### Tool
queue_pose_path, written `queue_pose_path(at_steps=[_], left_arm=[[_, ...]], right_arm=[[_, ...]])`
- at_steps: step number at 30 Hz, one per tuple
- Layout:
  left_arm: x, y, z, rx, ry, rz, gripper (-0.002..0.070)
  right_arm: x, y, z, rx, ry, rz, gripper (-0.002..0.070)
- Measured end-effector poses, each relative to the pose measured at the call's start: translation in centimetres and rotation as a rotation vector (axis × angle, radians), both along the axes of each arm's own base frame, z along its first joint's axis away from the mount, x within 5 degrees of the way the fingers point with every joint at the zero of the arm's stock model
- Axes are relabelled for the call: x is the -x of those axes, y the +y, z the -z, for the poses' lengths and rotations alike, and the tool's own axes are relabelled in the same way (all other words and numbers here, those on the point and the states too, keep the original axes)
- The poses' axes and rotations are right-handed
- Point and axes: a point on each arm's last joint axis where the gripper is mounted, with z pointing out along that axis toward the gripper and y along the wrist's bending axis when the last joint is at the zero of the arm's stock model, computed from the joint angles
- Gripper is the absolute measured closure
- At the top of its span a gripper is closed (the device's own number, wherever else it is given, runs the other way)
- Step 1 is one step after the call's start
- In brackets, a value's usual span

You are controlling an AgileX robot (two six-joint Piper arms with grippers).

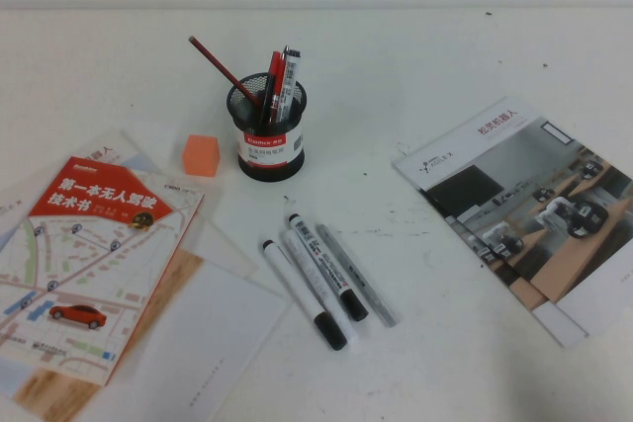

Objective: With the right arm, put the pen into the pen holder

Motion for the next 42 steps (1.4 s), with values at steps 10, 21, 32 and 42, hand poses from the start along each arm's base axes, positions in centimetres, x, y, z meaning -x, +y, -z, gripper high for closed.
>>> queue_pose_path(at_steps=[10,21,32,42], left_arm=[[0.0,0.0,0.0,0.000,0.000,0.000,0.0676],[0.0,0.0,0.0,0.000,0.000,0.000,0.0676],[0.0,0.0,0.0,0.000,0.000,0.000,0.0676],[0.0,0.0,0.0,0.000,0.000,0.000,0.0676]], right_arm=[[0.2,0.7,-0.2,-0.080,-0.002,-0.068,0.0696],[0.9,2.4,-3.0,0.178,-0.036,-0.310,0.0696],[-4.3,3.0,-12.4,0.680,0.169,-0.544,0.0696],[-14.4,5.1,-12.1,0.809,0.462,-0.874,0.0696]])
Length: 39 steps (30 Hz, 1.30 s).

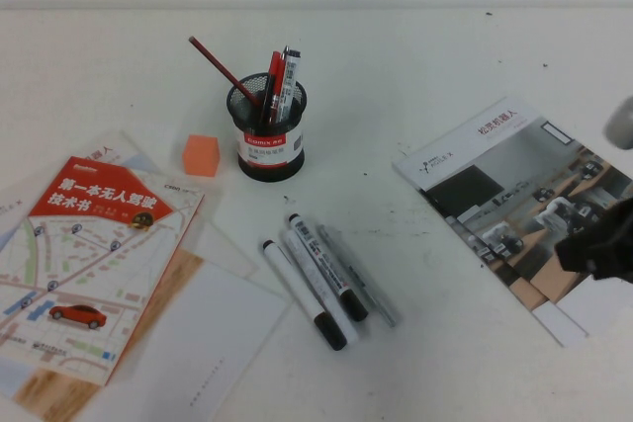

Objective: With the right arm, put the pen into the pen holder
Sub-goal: Pick up the pen on the table

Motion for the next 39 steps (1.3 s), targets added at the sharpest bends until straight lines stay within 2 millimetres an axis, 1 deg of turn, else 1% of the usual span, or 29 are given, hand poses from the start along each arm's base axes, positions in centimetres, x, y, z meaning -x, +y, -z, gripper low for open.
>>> queue_pose_path(at_steps=[2,5,8,9,13,15,16,18,20,22,25,28,29,30,31,33,39], left_arm=[[0.0,0.0,0.0,0.000,0.000,0.000,0.0676],[0.0,0.0,0.0,0.000,0.000,0.000,0.0676],[0.0,0.0,0.0,0.000,0.000,0.000,0.0676],[0.0,0.0,0.0,0.000,0.000,0.000,0.0676],[0.0,0.0,0.0,0.000,0.000,0.000,0.0676],[0.0,0.0,0.0,0.000,0.000,0.000,0.0676],[0.0,0.0,0.0,0.000,0.000,0.000,0.0676],[0.0,0.0,0.0,0.000,0.000,0.000,0.0676],[0.0,0.0,0.0,0.000,0.000,0.000,0.0676],[0.0,0.0,0.0,0.000,0.000,0.000,0.0676],[0.0,0.0,0.0,0.000,0.000,0.000,0.0676],[0.0,0.0,0.0,0.000,0.000,0.000,0.0676],[0.0,0.0,0.0,0.000,0.000,0.000,0.0676],[0.0,0.0,0.0,0.000,0.000,0.000,0.0676],[0.0,0.0,0.0,0.000,0.000,0.000,0.0676],[0.0,0.0,0.0,0.000,0.000,0.000,0.0676],[0.0,0.0,0.0,0.000,0.000,0.000,0.0676]], right_arm=[[-1.9,1.5,0.4,0.046,0.028,-0.067,0.0696],[-5.0,4.4,1.6,0.137,0.097,-0.147,0.0696],[-7.6,7.1,2.6,0.235,0.166,-0.216,0.0696],[-8.5,7.9,3.2,0.266,0.195,-0.233,0.0696],[-11.4,10.9,4.3,0.376,0.244,-0.281,0.0696],[-13.2,12.3,5.1,0.389,0.246,-0.290,0.0696],[-13.6,12.8,5.2,0.387,0.239,-0.291,0.0696],[-14.6,14.0,6.1,0.395,0.242,-0.305,0.0694],[-15.3,15.3,6.8,0.412,0.231,-0.324,0.0677],[-15.8,16.3,7.3,0.426,0.219,-0.341,0.0638],[-16.4,17.4,8.1,0.437,0.213,-0.355,0.0520],[-16.7,18.3,9.4,0.463,0.227,-0.356,0.0393],[-16.8,18.6,10.1,0.476,0.235,-0.355,0.0359],[-16.8,18.8,10.5,0.483,0.240,-0.358,0.0340],[-16.9,19.1,11.3,0.490,0.255,-0.355,0.0325],[-16.8,19.6,12.1,0.498,0.268,-0.360,0.0309],[-16.8,20.1,12.8,0.504,0.286,-0.350,0.0298]])
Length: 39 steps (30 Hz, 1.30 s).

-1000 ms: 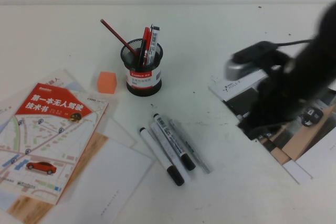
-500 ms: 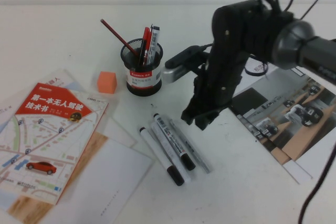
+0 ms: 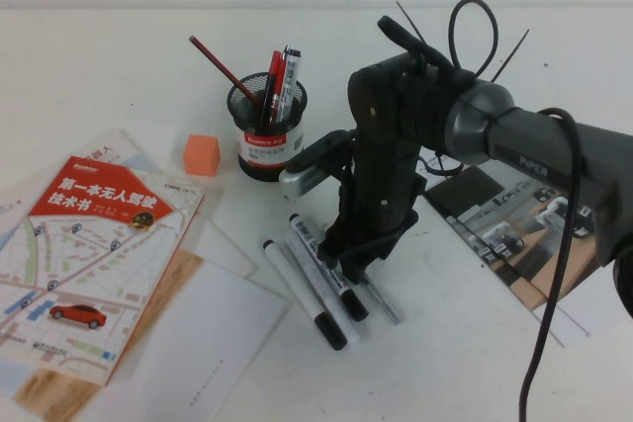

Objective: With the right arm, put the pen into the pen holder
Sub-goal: Pick up the pen on the table, then place the pen onto the pen holder

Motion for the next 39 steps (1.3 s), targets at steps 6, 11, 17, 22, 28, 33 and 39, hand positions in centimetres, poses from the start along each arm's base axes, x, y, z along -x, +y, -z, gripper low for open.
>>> queue_pose_path(at_steps=[6,11,17,22,28,33,39], left_arm=[[0.0,0.0,0.0,0.000,0.000,0.000,0.0676],[0.0,0.0,0.0,0.000,0.000,0.000,0.0676],[0.0,0.0,0.0,0.000,0.000,0.000,0.0676],[0.0,0.0,0.0,0.000,0.000,0.000,0.0676],[0.0,0.0,0.0,0.000,0.000,0.000,0.0676],[0.0,0.0,0.0,0.000,0.000,0.000,0.0676],[0.0,0.0,0.0,0.000,0.000,0.000,0.0676]], right_arm=[[0.0,0.0,0.0,0.000,0.000,0.004,0.0335],[-0.1,0.1,0.0,-0.008,-0.014,0.004,0.0554],[-0.3,0.7,-0.8,-0.077,-0.029,0.023,0.0624],[0.5,1.7,-5.3,-0.318,-0.102,0.061,0.0624],[2.7,0.9,-10.1,-0.565,-0.432,0.118,0.0624],[3.6,-0.4,-10.3,-0.669,-0.672,0.236,0.0624],[1.5,-0.2,-11.0,-1.012,-0.899,0.236,0.0624]])
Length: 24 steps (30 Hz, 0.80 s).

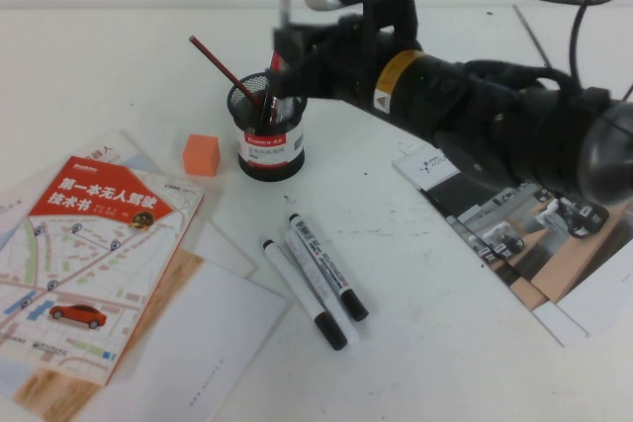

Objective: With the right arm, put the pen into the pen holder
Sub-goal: Place the pen onto the pen holder

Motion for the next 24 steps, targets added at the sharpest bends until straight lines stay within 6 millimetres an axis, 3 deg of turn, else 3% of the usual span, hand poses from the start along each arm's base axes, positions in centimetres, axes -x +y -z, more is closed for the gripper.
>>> queue_pose_path(at_steps=[3,11,17,20,24], left_arm=[[0.0,0.0,0.0,0.000,0.000,0.000,0.0676],[0.0,0.0,0.0,0.000,0.000,0.000,0.0676],[0.0,0.0,0.0,0.000,0.000,0.000,0.0676],[0.0,0.0,0.0,0.000,0.000,0.000,0.0676],[0.0,0.0,0.0,0.000,0.000,0.000,0.0676]], right_arm=[[-1.2,1.3,0.6,-0.081,-0.051,-0.058,0.0624],[-5.2,4.1,4.1,0.005,-0.136,-0.073,0.0624],[-6.6,3.9,5.3,0.003,-0.130,-0.046,0.0601],[-7.1,3.5,5.7,-0.001,-0.119,-0.030,0.0530],[-7.4,3.1,5.7,-0.004,-0.120,-0.022,0.0321]])
